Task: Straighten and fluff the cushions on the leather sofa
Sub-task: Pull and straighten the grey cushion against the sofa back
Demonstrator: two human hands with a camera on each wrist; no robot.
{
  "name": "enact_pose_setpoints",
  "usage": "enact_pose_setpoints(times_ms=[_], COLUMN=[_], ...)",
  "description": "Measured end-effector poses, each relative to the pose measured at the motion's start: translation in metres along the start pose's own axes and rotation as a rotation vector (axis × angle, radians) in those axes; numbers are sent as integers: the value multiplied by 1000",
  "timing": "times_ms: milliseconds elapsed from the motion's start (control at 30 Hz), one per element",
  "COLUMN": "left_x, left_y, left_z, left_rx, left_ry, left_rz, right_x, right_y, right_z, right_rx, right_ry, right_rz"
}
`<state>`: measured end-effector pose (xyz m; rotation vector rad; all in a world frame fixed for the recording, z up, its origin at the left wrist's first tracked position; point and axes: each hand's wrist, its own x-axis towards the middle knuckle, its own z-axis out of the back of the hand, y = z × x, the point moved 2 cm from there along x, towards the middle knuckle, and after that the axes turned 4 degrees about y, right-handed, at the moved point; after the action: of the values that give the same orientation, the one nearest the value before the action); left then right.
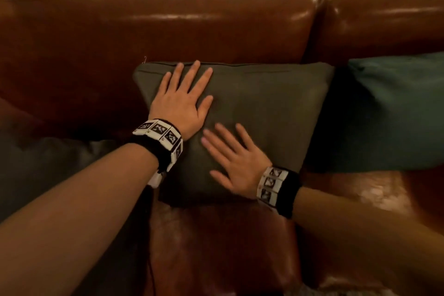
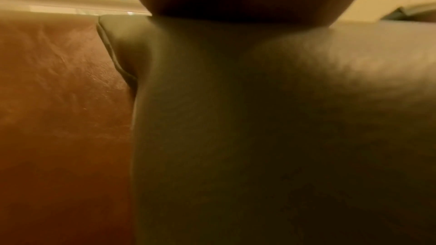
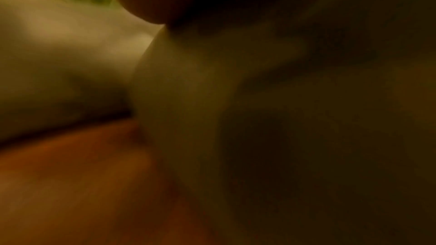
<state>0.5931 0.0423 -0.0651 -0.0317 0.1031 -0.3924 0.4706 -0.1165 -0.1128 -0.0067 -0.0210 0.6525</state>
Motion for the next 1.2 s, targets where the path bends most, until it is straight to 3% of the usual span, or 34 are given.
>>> enact_pose_setpoints(times_ms=[100, 167, 267, 333, 367, 433, 500, 633, 700, 800, 900, 1000, 1067, 1133, 1200], left_x=[0, 1, -20, -52, -70, -98, -108, -117, -127, -141, -144, -121, -104, -93, -93], left_y=[2, -2, -17, -41, -58, -92, -94, -16, 10, -10, -34, -29, -22, -14, -13], left_z=[-5, -6, 9, 10, 3, -29, -71, -125, -131, -118, -89, -58, -47, -45, -43], left_rx=[30, 33, 53, 2, -46, -64, -18, 106, 71, -63, -94, -46, 15, 51, 68], left_ry=[25, 15, -120, -299, -326, -251, -210, -186, -176, -208, -312, -297, -206, -125, -129], left_rz=[-14, -7, 6, -30, -65, -141, -121, 29, 95, 219, 122, 78, 78, 41, 51], right_x=[-63, -92, -103, -90, -80, -61, -53, -76, -88, -90, -76, -60, -67, -93, -119], right_y=[30, 32, 25, 7, -5, -19, -24, -69, -79, -64, -32, 5, 23, 24, 14], right_z=[-73, -93, -70, -30, -16, -8, -24, -64, -71, -54, -31, -49, -80, -112, -122], right_rx=[-165, -211, -77, 19, 40, 65, 24, -35, 8, 123, 54, -122, -291, -491, -583], right_ry=[148, 242, 32, -157, -239, -310, -287, -283, -297, -380, -400, -279, -105, 176, 316], right_rz=[171, 242, 244, 55, -77, -245, -245, -394, -451, -475, -225, 87, 331, 543, 545])
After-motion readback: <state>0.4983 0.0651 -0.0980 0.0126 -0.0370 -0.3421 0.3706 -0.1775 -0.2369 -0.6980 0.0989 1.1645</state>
